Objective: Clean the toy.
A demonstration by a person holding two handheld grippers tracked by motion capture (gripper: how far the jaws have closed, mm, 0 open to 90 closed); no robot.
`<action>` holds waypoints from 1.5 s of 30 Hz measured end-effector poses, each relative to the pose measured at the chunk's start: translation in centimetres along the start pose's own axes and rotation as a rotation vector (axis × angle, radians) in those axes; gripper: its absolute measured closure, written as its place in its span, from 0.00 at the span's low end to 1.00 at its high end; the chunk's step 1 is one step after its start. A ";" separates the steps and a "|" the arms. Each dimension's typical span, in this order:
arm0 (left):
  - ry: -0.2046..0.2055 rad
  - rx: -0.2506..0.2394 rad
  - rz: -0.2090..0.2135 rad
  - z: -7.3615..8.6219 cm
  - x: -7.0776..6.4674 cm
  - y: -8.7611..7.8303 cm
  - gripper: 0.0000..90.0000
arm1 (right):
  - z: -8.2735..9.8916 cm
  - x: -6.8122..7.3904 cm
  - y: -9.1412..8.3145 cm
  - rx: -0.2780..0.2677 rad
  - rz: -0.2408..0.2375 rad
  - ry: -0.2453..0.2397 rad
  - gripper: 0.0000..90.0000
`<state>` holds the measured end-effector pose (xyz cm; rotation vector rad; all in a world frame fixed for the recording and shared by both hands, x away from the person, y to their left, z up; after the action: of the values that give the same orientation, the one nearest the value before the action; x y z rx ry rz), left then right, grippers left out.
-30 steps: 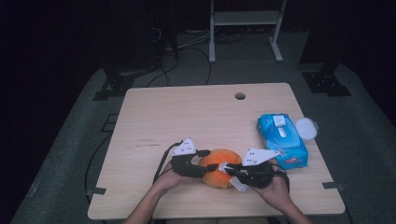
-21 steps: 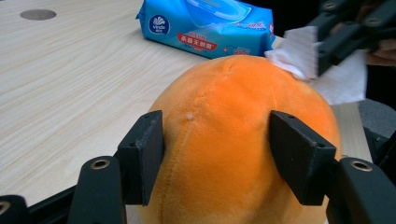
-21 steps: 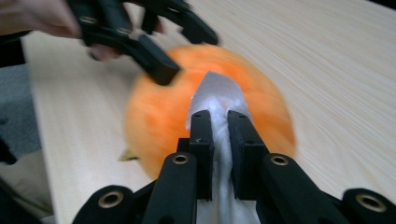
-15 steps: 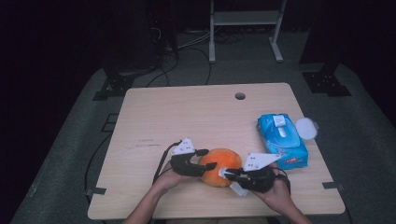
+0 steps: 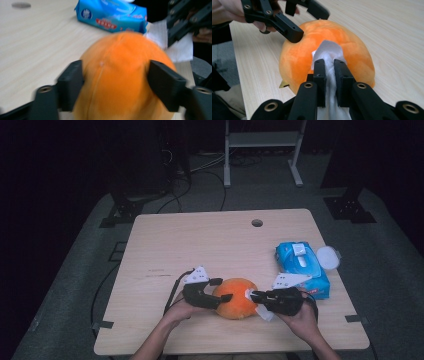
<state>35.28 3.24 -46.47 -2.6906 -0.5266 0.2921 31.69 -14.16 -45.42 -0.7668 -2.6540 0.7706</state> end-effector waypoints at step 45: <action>0.068 0.076 0.062 1.6 -1.2 -0.2 0.36 | -1.0 -1.9 0.4 -0.071 0.024 0.105 0.88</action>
<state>33.72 3.49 -47.73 -2.6361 -0.4044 0.2313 33.84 -14.52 -45.09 -0.8353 -2.5940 0.6274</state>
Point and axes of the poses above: each handheld gripper's, and its own axes: y roughly forward along the jaws, z roughly out of its underside, x roughly to its left, the point moved 7 cm from there along y, roughly forward along the jaws
